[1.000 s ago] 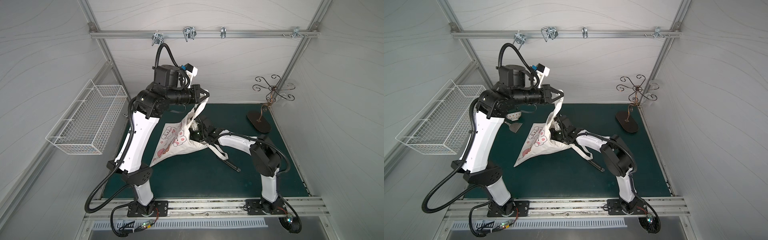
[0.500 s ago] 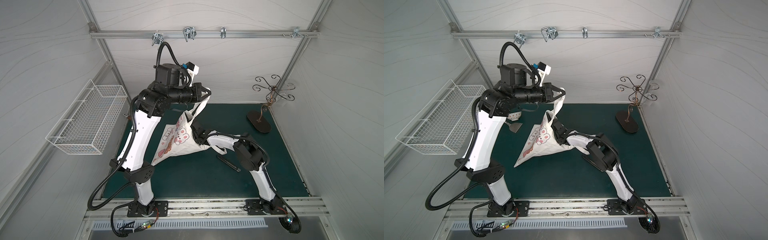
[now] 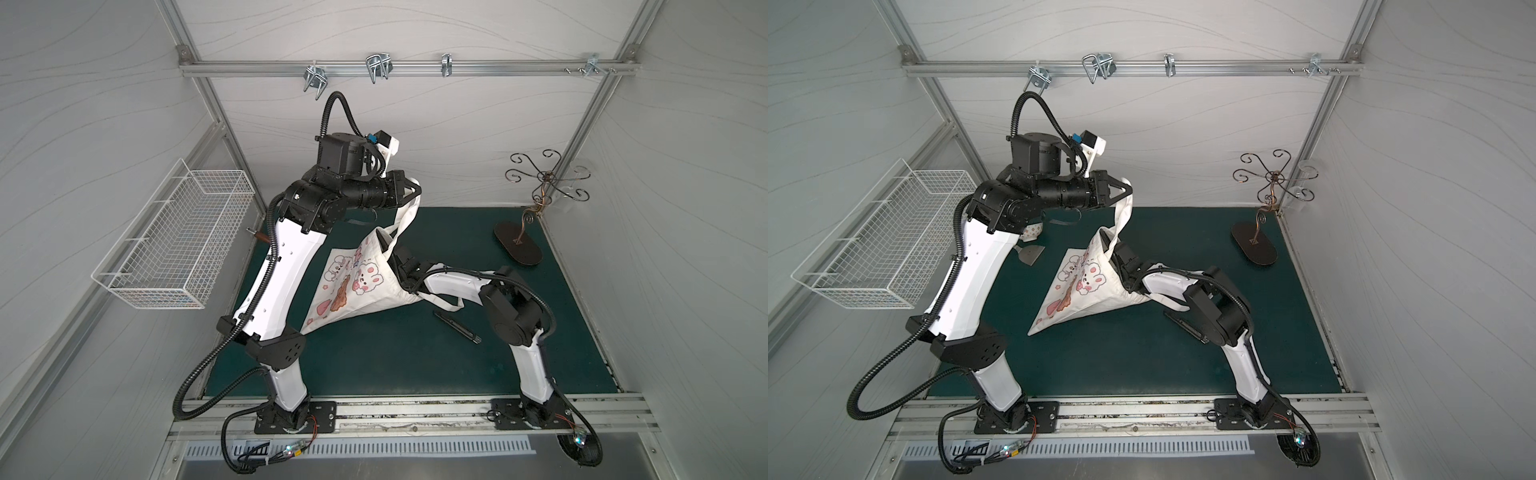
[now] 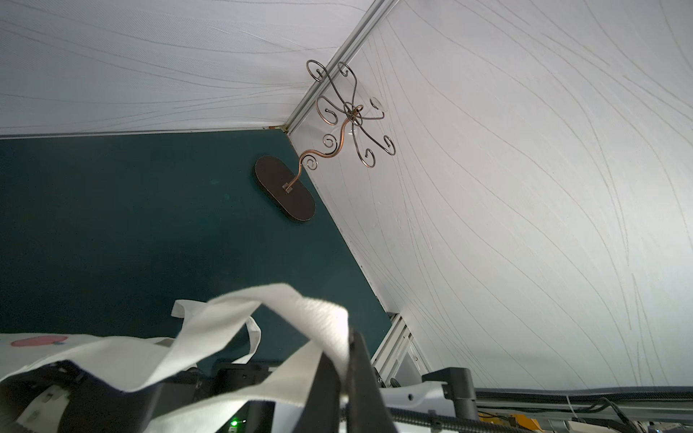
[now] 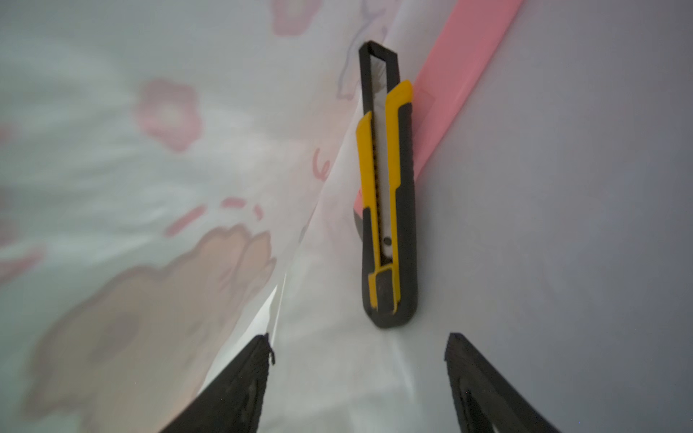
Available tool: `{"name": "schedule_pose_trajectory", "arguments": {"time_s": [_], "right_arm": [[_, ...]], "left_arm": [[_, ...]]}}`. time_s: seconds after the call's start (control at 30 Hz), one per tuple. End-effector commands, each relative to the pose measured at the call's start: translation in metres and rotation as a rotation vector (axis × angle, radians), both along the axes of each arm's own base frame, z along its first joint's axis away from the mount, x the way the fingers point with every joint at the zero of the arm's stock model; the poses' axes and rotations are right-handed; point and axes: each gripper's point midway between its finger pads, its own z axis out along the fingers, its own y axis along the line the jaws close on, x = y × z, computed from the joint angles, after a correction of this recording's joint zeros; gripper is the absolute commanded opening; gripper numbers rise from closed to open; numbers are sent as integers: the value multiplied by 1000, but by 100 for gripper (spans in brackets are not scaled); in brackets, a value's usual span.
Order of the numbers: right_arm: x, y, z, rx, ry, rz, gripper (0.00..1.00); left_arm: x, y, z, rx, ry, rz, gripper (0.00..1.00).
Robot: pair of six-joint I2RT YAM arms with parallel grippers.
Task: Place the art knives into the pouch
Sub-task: Place the utility knife in the pouch.
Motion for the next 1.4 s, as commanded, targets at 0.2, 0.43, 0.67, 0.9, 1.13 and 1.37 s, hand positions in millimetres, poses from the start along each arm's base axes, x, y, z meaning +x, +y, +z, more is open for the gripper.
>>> {"name": "schedule_pose_trajectory", "arguments": {"time_s": [0.2, 0.43, 0.67, 0.9, 1.13, 1.37], "right_arm": [[-6, -60, 50, 13, -71, -33, 77], [-11, -132, 36, -215, -141, -114, 79], [-22, -173, 23, -298, -125, -95, 85], [-15, -197, -1, -222, -9, -171, 84], [-35, -192, 53, -105, -103, -76, 84], [-35, -269, 67, -479, -235, -191, 86]], "left_arm": [[9, 29, -4, -50, -45, 63, 0], [18, 45, -31, -44, -8, 103, 0], [24, 54, -48, -21, 15, 130, 0], [25, 116, -42, -77, -4, 296, 0], [37, 119, -85, -7, 74, 305, 0], [45, 130, -107, 33, 100, 358, 0]]}}
